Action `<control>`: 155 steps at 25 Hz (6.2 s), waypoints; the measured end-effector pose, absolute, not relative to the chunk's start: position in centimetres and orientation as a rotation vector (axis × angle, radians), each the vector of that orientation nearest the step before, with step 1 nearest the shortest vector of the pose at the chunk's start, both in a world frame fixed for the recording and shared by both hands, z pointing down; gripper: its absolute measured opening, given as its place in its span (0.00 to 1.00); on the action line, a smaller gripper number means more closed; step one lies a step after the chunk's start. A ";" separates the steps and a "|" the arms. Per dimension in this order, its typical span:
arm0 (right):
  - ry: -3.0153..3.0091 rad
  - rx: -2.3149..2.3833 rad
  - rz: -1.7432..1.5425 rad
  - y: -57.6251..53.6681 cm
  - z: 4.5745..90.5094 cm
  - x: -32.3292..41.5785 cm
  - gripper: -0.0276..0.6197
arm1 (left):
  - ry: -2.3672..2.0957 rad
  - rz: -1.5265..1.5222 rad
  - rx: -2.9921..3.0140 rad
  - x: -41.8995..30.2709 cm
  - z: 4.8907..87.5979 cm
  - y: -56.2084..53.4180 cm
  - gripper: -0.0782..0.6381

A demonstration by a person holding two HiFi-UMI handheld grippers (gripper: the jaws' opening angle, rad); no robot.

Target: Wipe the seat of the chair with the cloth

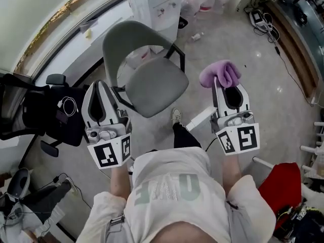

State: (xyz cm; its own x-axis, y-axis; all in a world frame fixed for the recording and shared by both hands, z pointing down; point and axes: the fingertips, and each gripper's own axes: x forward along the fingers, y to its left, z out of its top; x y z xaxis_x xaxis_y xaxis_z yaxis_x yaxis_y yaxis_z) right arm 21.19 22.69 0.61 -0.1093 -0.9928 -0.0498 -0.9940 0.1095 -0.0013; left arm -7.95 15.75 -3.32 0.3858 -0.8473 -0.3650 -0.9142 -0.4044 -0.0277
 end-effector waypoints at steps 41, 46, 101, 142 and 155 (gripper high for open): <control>3.037 -1.086 -0.663 -8.7 16.8 4.2 0.18 | 2.190 0.125 -1.990 -15.7 7.7 2.4 0.13; 3.112 -0.869 -1.024 -10.9 30.3 -3.0 0.18 | 2.332 0.101 -1.983 -18.2 17.8 2.1 0.13; 3.301 -1.471 -2.089 -11.6 65.1 9.8 0.18 | 2.306 -0.102 -2.391 -14.6 36.7 1.0 0.13; 3.248 -0.476 -2.289 6.4 62.0 -13.9 0.18 | 2.507 -0.161 -2.126 -19.6 35.0 5.3 0.13; 3.278 -0.498 -2.340 7.8 65.4 -12.8 0.18 | 2.538 -0.155 -2.121 -19.3 35.8 6.0 0.13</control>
State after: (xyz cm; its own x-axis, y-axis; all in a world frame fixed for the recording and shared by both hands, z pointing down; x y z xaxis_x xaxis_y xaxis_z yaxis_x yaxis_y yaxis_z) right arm -12.81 7.81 65.42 -0.5844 0.2980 0.7548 -0.6169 0.4411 -0.6518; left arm -19.28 6.03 35.79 -0.1706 -0.9671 0.1888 -0.9829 0.1806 0.0369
